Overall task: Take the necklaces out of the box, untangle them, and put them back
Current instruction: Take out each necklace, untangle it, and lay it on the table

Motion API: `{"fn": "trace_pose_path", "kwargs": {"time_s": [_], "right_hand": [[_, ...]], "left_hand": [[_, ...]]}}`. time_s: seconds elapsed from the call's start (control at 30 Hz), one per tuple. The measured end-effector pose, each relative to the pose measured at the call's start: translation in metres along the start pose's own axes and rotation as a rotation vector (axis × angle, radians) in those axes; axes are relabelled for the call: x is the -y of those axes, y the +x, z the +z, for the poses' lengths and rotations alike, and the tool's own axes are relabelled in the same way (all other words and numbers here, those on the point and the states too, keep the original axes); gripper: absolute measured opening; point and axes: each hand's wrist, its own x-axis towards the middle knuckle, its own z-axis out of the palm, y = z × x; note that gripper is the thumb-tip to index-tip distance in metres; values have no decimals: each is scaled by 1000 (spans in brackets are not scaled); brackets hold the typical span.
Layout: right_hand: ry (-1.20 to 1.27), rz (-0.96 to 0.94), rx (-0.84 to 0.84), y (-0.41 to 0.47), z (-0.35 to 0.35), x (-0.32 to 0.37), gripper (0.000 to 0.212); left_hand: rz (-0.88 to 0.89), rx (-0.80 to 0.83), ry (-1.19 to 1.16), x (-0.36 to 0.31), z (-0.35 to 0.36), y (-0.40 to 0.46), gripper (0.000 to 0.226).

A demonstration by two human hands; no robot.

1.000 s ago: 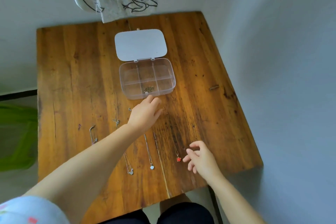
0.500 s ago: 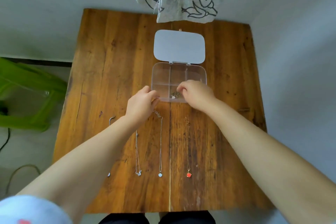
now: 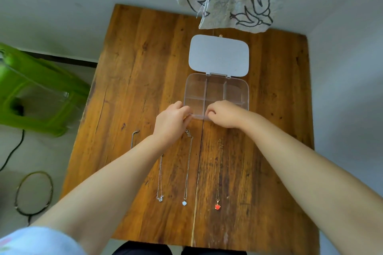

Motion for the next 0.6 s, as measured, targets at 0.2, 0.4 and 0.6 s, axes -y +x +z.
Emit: {"fn": "trace_pose_path", "kwargs": {"time_s": [0.2, 0.4, 0.6], "right_hand": [[109, -104, -278, -26, -3, -4, 22], [561, -112, -402, -66, -27, -2, 17], [794, -202, -353, -105, -42, 0, 13]], "left_hand": [[-20, 80, -43, -1, -5, 5, 13], [9, 65, -58, -15, -28, 6, 22], [161, 207, -489, -66, -46, 11, 36]]}}
